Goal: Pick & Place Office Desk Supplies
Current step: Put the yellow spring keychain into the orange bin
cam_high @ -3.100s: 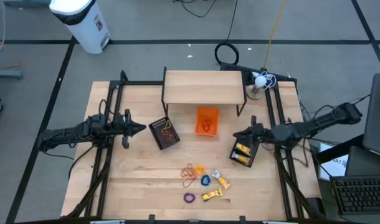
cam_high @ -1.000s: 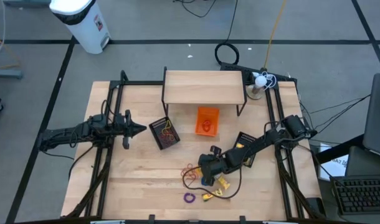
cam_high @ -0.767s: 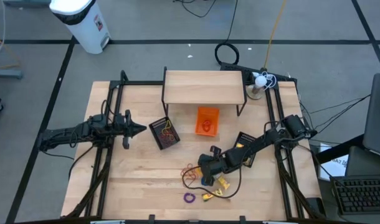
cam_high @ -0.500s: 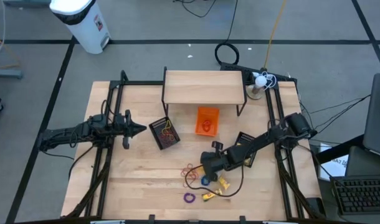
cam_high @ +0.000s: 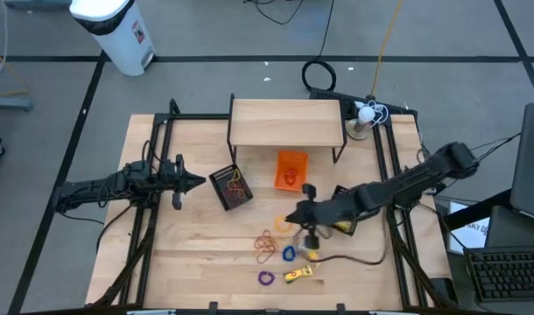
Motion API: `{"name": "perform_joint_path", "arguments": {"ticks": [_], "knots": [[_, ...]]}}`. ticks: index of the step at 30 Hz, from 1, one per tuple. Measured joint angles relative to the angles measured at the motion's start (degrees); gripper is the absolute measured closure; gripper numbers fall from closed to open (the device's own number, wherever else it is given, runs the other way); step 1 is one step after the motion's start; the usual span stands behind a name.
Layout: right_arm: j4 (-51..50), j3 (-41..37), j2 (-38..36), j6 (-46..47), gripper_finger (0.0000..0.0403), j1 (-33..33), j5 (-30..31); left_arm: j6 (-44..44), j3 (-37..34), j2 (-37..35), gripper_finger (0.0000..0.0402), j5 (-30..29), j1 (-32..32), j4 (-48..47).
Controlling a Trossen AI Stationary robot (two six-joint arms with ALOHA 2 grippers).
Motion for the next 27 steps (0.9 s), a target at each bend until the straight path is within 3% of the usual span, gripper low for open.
{"name": "perform_joint_path", "arguments": {"ticks": [4, 14, 27], "knots": [[15.82, -11.34, -10.8, -0.64, 0.0402, -1.45, -5.32, 0.08, 0.0, 0.0, 0.038, 0.02, 0.02, 0.0], [29.3, -38.05, -37.3, 1.16, 0.0403, -3.78, 0.87, 0.2, 0.0, 0.0, 0.038, -0.02, 0.02, 0.03], [26.37, -48.8, -60.97, -2.61, 0.0403, -6.76, 3.6, 0.19, 0.0, 0.0, 0.038, -0.59, 0.02, 0.0]]}}
